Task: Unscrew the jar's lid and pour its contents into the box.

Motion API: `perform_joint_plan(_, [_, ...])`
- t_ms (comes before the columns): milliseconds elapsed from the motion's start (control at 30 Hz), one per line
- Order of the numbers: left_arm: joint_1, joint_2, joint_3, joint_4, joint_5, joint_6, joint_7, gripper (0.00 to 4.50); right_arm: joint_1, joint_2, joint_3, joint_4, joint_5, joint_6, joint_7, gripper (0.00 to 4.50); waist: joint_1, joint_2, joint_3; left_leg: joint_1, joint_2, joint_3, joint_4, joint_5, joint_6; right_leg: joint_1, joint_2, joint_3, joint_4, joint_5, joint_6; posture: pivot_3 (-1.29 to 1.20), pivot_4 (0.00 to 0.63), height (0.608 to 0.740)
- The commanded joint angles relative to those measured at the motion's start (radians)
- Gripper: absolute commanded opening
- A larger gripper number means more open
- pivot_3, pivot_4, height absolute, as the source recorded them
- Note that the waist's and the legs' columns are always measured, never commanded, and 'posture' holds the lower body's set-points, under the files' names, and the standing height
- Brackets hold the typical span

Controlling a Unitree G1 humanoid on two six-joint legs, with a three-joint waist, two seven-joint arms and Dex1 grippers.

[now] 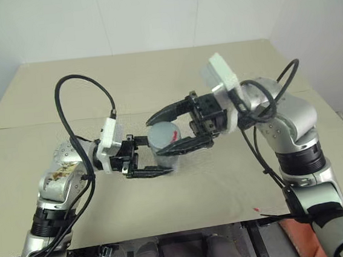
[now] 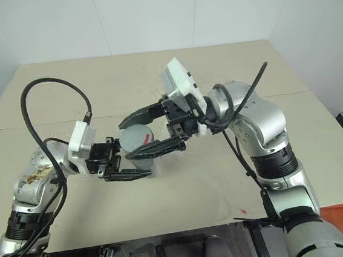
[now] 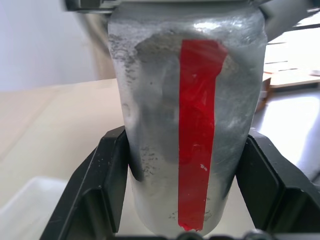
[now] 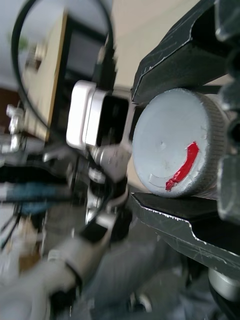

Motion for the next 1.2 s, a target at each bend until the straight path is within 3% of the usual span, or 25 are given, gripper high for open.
perform_joint_plan(33, [-0.076, -0.005, 0.038, -0.011, -0.070, 0.014, -0.019, 2.78, -0.011, 0.020, 0.084, 0.000, 0.014, -0.016, 0.111, 2.80, 0.001, 0.000, 0.000, 0.000, 0.000, 0.000, 0.000, 0.000, 0.000, 0.000, 0.000, 0.000, 0.000, 0.000, 0.000, 0.00, 0.150, 0.740])
perform_joint_plan(167, [-0.087, -0.015, 0.030, 0.000, -0.050, 0.010, -0.037, 2.78, -0.021, 0.041, 0.085, 0.023, -0.003, -0.025, 0.118, 2.80, 0.001, 0.000, 0.000, 0.000, 0.000, 0.000, 0.000, 0.000, 0.000, 0.000, 0.000, 0.000, 0.000, 0.000, 0.000, 0.00, 0.150, 0.740])
perform_joint_plan(233, [-0.086, -0.018, 0.034, 0.009, -0.043, 0.008, -0.033, 2.78, -0.019, 0.050, 0.072, 0.024, -0.005, -0.022, 0.097, 3.52, 0.001, 0.000, 0.000, 0.000, 0.000, 0.000, 0.000, 0.000, 0.000, 0.000, 0.000, 0.000, 0.000, 0.000, 0.000, 0.00, 0.150, 0.740])
perform_joint_plan(367, [-0.077, -0.010, 0.050, 0.025, -0.029, 0.005, -0.021, 2.78, -0.012, 0.054, 0.037, 0.015, 0.007, -0.003, 0.043, 4.47, 0.001, 0.000, 0.000, 0.000, 0.000, 0.000, 0.000, 0.000, 0.000, 0.000, 0.000, 0.000, 0.001, 0.000, 0.000, 0.00, 0.150, 0.740])
perform_joint_plan(567, [-0.041, 0.015, 0.097, 0.061, 0.002, -0.008, 0.032, 2.78, 0.027, 0.034, -0.004, -0.032, -0.003, 0.007, -0.074, 4.47, 0.001, 0.000, 0.000, 0.000, 0.000, 0.000, 0.000, 0.000, 0.000, 0.000, 0.000, 0.000, 0.001, 0.000, 0.000, 0.00, 0.150, 0.740])
perform_joint_plan(867, [0.073, 0.010, 0.164, 0.033, 0.056, -0.033, 0.220, 2.78, 0.111, 0.021, -0.106, -0.130, -0.027, 0.049, -0.394, 4.47, 0.001, 0.000, 0.000, 0.000, 0.000, 0.000, 0.000, 0.000, 0.000, 0.000, -0.001, 0.000, 0.001, 0.000, 0.000, 0.00, 0.150, 0.740])
perform_joint_plan(1067, [0.114, -0.061, 0.171, 0.014, 0.158, -0.072, 0.445, 2.78, 0.134, 0.015, -0.159, -0.180, -0.052, 0.097, -0.582, 4.47, 0.006, 0.000, 0.000, 0.000, 0.000, 0.000, 0.000, 0.000, 0.000, 0.000, -0.001, 0.000, 0.001, 0.000, 0.000, 0.00, 0.150, 0.740])
perform_joint_plan(1200, [0.106, -0.141, 0.159, -0.004, 0.228, -0.059, 0.635, 2.78, 0.108, 0.081, -0.131, -0.220, -0.083, 0.173, -0.771, 4.47, 0.006, 0.000, 0.000, 0.000, 0.000, 0.000, 0.000, 0.000, -0.001, 0.000, -0.002, 0.000, 0.001, 0.000, 0.000, 0.00, 0.150, 0.740])
